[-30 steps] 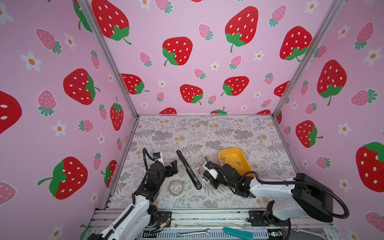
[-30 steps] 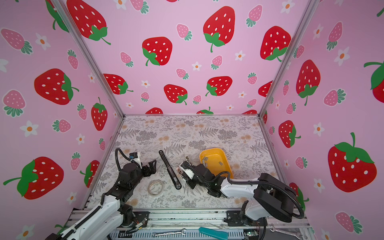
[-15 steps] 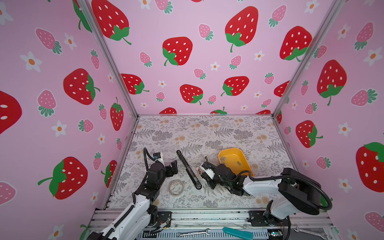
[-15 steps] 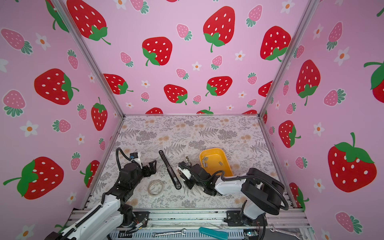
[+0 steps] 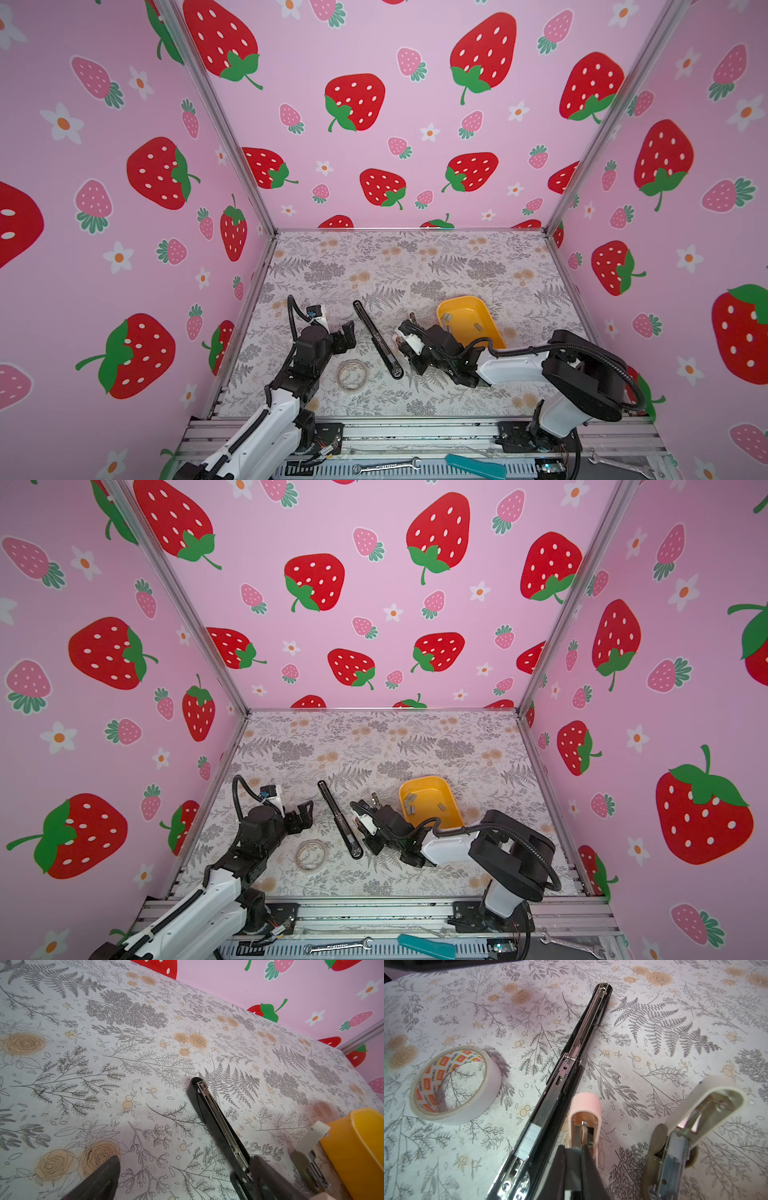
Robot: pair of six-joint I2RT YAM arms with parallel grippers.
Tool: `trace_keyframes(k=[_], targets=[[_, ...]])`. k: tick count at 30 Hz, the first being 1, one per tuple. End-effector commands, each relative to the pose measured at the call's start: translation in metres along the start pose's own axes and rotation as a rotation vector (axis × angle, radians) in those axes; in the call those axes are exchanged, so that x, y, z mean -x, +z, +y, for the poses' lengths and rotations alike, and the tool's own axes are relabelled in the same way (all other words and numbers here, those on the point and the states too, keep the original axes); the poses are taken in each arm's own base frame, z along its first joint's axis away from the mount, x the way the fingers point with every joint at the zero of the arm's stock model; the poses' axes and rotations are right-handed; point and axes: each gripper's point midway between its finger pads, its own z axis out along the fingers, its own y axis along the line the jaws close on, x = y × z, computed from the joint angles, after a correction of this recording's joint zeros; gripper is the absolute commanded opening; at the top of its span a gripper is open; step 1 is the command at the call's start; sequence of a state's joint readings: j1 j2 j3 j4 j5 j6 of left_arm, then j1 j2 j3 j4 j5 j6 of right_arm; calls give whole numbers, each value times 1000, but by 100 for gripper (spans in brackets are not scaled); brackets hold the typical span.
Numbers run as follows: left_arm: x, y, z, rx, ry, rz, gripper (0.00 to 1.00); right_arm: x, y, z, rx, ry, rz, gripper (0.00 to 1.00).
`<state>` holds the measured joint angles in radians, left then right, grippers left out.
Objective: Load the staples into the stapler
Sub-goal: 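Align the held strip above the pink stapler's open channel with the right gripper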
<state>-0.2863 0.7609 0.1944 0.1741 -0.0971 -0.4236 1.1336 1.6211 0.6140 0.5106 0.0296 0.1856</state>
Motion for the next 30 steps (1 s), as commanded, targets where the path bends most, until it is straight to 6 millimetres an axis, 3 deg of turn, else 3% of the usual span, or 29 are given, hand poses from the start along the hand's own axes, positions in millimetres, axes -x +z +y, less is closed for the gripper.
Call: trace_keyframes(k=[1,30], targets=[[12,-2,-3,-1,-12,-34,99,0,1,-5,-22,13,9,2],[13,-3,-3,0,-15,-39,99,-21,3,-10,-46,48,58,2]])
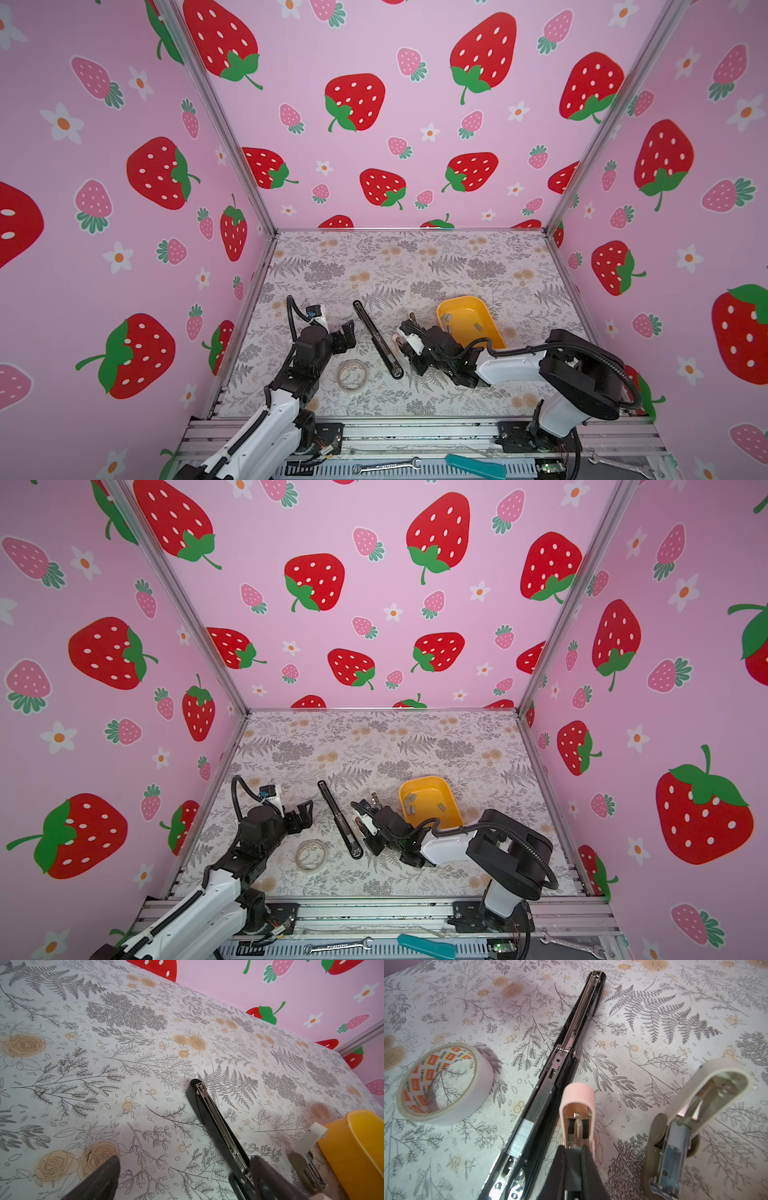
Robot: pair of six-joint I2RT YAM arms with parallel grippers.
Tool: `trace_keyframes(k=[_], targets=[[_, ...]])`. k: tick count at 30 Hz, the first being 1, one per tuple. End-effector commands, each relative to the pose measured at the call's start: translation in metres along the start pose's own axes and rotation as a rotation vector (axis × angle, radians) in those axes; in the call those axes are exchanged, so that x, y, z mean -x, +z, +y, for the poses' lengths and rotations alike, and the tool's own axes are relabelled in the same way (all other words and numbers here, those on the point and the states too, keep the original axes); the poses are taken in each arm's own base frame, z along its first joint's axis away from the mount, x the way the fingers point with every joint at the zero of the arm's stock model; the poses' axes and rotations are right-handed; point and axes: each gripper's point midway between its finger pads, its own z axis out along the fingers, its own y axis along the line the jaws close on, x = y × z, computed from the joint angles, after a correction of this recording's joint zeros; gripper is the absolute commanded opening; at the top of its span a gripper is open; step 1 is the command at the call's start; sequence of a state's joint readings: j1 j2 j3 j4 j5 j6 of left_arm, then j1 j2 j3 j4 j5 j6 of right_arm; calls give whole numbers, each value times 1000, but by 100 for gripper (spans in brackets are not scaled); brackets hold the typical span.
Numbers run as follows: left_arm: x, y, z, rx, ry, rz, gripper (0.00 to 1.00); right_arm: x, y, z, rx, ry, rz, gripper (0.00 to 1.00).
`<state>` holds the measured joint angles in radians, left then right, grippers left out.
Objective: Load the staples into the stapler
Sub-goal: 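Align the held strip above the pink stapler's open channel with the right gripper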
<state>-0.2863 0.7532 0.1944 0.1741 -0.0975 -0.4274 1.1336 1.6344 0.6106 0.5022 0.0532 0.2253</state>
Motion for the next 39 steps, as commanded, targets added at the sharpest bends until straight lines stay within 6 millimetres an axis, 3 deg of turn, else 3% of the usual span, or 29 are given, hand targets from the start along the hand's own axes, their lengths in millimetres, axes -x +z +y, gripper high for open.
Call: trace_keyframes(k=[1,39], targets=[[11,-2,-2,4,-10,-30,99,-13,2,-5,-20,10,37,2],[10,-2,-2,4,-12,-30,99,-22,3,-6,-32,-1,76,2]])
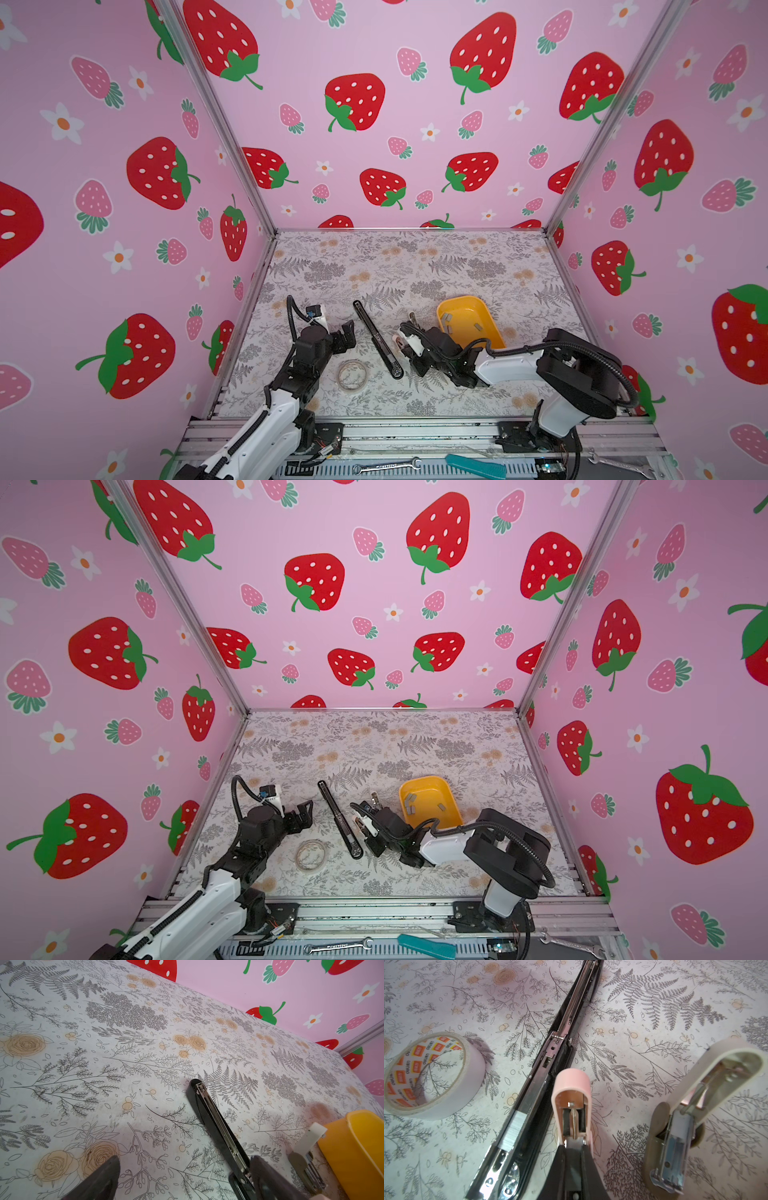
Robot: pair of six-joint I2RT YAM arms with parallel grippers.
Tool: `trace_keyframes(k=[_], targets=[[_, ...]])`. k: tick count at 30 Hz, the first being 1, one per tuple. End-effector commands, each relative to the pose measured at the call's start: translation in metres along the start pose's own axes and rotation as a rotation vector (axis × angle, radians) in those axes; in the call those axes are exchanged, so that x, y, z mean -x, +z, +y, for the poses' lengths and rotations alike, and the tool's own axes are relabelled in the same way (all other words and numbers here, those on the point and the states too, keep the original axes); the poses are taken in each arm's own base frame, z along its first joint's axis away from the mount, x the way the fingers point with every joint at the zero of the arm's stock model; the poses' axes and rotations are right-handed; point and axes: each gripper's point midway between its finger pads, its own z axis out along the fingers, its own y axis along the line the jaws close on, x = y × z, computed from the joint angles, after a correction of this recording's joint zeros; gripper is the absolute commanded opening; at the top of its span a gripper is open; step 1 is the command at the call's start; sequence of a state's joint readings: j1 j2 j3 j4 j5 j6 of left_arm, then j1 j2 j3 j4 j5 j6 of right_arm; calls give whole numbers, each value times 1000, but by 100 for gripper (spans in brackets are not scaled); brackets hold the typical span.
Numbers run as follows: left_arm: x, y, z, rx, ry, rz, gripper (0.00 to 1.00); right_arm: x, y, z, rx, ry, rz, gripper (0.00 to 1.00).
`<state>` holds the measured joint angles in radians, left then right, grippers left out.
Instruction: Load the staples into the stapler
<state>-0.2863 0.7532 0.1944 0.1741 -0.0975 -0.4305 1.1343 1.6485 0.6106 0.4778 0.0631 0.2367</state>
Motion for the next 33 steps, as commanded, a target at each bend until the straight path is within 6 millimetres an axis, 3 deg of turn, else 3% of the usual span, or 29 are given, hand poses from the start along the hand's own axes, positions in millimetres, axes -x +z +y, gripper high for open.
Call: trace_keyframes(k=[1,10,33], targets=[[10,-2,-2,4,-9,-29,99,-10,0,-3,-17,-12,33,2],[11,-2,-2,5,-9,-32,99,10,-13,2,5,-31,-20,2],[10,-2,-2,4,-9,-30,99,-9,1,0,-3,-25,34,2]])
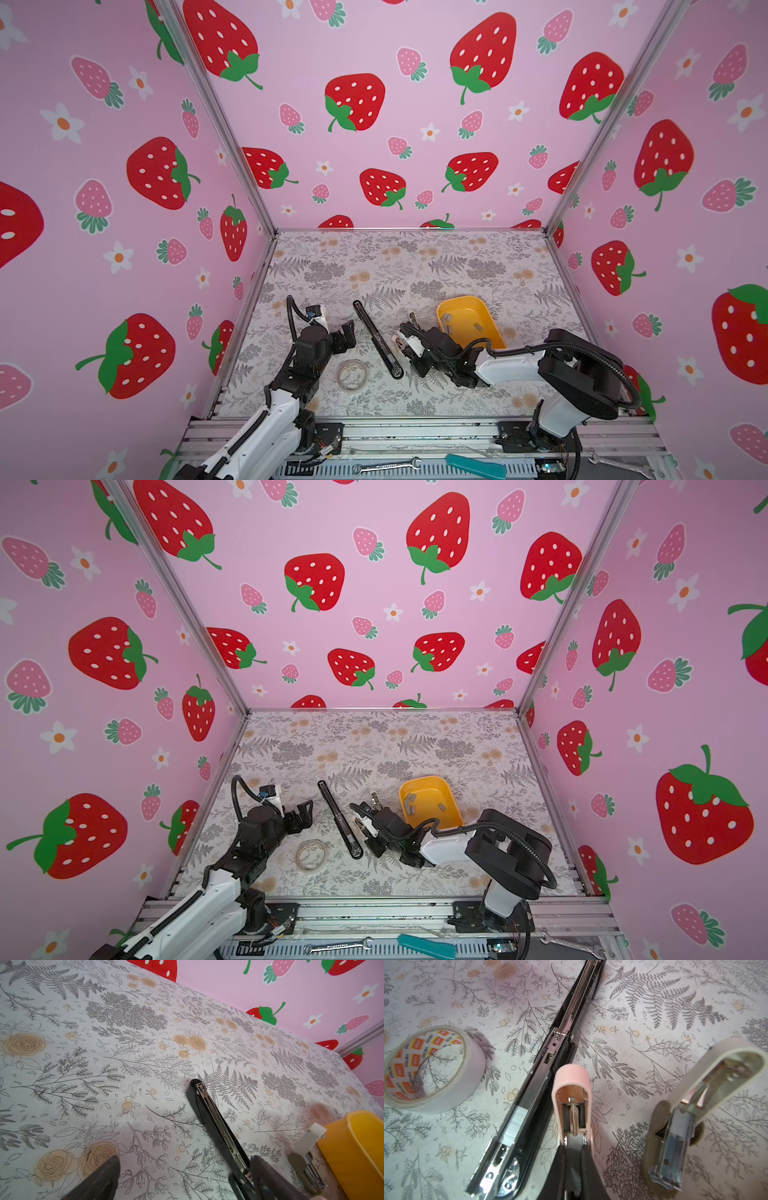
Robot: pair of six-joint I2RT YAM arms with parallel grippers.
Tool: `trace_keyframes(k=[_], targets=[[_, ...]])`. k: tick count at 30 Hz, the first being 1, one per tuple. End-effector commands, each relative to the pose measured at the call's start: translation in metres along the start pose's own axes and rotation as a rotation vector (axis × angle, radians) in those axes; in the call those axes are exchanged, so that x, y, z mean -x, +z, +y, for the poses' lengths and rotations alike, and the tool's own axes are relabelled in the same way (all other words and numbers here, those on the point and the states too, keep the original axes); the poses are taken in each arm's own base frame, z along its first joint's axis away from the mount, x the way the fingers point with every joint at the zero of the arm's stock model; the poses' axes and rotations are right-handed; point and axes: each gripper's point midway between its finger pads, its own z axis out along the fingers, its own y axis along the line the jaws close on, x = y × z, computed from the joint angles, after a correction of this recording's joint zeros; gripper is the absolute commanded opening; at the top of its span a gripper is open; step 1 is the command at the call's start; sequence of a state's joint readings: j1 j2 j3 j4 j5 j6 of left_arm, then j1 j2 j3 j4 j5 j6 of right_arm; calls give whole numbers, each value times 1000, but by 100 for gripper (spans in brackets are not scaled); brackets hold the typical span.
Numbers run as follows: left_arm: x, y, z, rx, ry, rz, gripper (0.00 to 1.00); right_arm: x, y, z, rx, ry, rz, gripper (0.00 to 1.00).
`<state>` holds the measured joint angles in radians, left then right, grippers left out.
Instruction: Load the staples into the stapler
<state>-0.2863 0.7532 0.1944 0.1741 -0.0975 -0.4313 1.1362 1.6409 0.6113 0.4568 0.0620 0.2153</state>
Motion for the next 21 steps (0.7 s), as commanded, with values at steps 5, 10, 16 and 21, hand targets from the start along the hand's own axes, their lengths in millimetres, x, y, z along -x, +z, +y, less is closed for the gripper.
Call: trace_keyframes(k=[5,10,16,21], targets=[[10,-2,-2,5,-8,-28,99,-12,1,-2,-9,-4,30,2],[10,-2,-2,5,-7,-28,99,-6,-5,-1,-6,-15,9,2],[10,-2,-2,6,-9,-30,99,13,-19,3,13,-55,-57,2],[10,-2,-2,6,-10,-30,99,17,-22,5,29,-97,-81,2]])
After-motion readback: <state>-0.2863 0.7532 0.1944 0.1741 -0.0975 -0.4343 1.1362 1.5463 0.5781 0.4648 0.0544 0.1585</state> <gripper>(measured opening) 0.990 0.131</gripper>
